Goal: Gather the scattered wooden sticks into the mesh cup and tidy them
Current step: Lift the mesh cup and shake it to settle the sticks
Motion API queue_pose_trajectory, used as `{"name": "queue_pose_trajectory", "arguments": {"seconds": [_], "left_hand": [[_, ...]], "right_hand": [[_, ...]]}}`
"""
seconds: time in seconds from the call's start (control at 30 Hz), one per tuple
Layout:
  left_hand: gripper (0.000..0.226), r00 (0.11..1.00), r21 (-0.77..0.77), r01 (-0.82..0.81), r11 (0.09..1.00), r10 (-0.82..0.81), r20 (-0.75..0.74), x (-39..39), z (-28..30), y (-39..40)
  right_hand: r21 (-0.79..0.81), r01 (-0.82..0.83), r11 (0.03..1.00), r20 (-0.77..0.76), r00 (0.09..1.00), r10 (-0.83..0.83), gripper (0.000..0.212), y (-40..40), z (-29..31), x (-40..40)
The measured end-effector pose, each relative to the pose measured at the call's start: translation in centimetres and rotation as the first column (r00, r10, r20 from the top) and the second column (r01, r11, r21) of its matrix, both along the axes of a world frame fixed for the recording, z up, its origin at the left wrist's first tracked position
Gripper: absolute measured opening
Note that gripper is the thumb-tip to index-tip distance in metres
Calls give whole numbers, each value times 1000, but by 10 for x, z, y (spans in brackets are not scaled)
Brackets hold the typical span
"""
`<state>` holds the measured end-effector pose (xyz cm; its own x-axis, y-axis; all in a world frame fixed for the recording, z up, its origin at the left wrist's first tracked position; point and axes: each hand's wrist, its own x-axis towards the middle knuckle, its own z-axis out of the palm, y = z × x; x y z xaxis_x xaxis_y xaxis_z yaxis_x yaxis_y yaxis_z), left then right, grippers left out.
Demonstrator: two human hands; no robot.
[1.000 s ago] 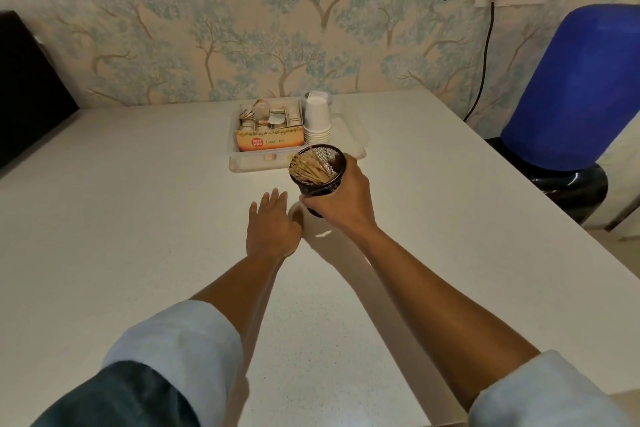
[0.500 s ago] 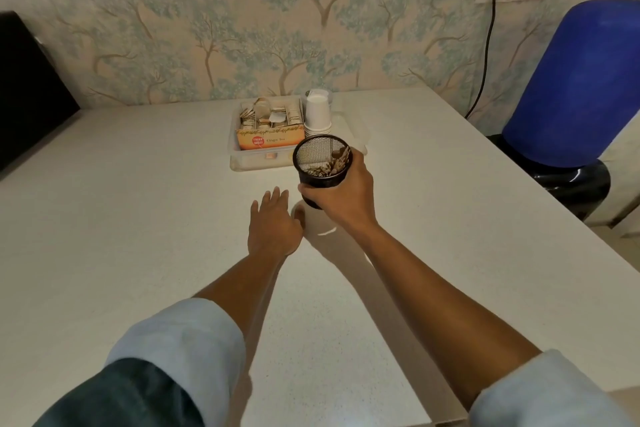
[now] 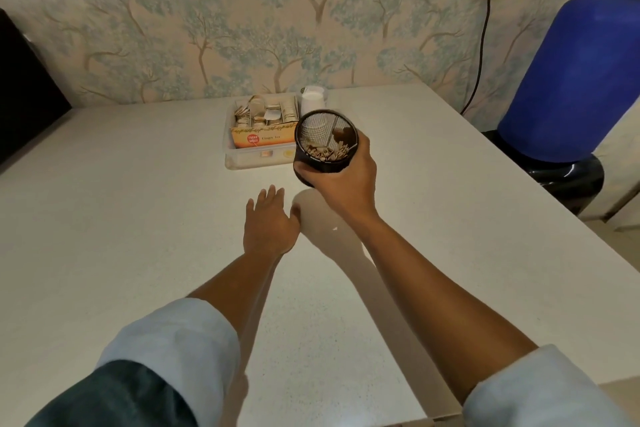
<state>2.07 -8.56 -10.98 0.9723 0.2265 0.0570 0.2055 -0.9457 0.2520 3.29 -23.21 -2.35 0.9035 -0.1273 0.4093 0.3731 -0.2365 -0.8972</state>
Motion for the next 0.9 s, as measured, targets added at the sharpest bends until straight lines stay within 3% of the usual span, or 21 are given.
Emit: {"name": "queue_pose_trajectory", "arguments": {"seconds": [0.2, 0.43, 0.63, 0.8, 0.9], "left_hand": [[65, 1000, 8, -1, 1000, 1, -5, -1, 0, -1], [65, 1000, 21, -13, 1000, 13, -4, 2, -2, -2], [65, 1000, 4, -5, 1000, 5, 8, 1, -3, 0], [64, 1000, 36, -12, 999, 13, -10, 2, -3, -2], [64, 1000, 13, 1, 1000, -1, -4, 1, -2, -1]], "right_hand": [[-94, -32, 995, -42, 999, 28, 92, -3, -17, -1], [1, 14, 1000, 24, 1000, -14, 91, -1, -9, -2], [-134, -77, 988, -76, 995, 67, 92, -6, -20, 5], [2, -9, 1000, 8, 1000, 9, 92, 2, -12, 2], [-52, -69, 996, -62, 996, 65, 90, 1, -18, 4]]}}
